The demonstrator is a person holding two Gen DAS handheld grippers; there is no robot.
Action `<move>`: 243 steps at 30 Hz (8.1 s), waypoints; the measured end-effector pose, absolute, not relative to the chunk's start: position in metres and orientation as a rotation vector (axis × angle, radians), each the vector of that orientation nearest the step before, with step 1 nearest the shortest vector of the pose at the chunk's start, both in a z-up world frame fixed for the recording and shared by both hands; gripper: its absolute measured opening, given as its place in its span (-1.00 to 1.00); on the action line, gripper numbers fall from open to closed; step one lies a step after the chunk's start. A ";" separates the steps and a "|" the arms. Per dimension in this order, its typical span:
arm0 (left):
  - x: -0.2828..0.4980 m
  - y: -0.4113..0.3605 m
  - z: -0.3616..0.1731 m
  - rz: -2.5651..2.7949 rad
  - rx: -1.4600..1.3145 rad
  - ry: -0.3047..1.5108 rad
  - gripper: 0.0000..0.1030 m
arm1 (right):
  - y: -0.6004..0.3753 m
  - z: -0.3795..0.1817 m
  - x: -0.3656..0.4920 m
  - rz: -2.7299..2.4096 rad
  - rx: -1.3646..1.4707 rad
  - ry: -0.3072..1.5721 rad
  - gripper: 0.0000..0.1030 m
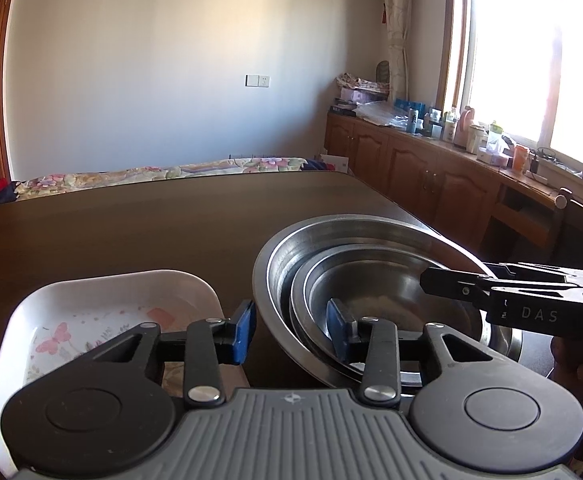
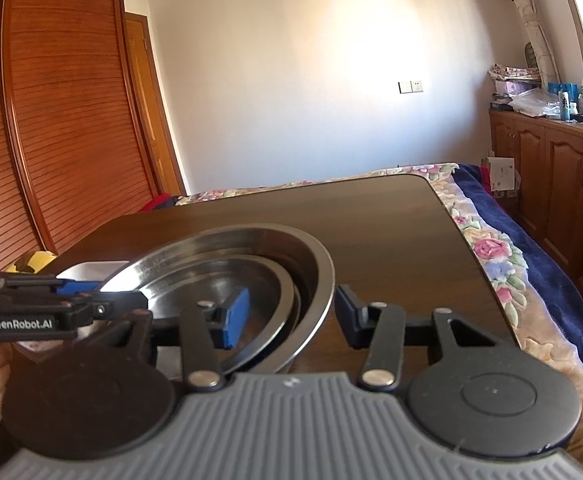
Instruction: Organize plates and bowls
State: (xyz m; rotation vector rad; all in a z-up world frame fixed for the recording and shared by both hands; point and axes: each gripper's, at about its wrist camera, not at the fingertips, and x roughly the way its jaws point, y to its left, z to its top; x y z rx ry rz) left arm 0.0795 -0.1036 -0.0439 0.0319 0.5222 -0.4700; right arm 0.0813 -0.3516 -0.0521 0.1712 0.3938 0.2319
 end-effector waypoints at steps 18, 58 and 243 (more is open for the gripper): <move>0.084 -0.094 -0.048 -0.483 -0.010 0.535 -0.31 | -0.353 -0.055 0.082 0.248 0.225 0.399 -0.38; 0.059 0.012 0.018 -0.346 -0.072 0.422 -0.31 | -0.281 0.000 0.095 0.456 0.160 0.311 -0.42; -0.004 0.002 -0.003 -0.110 0.068 0.439 1.00 | -0.276 0.004 0.018 0.099 0.028 0.300 1.00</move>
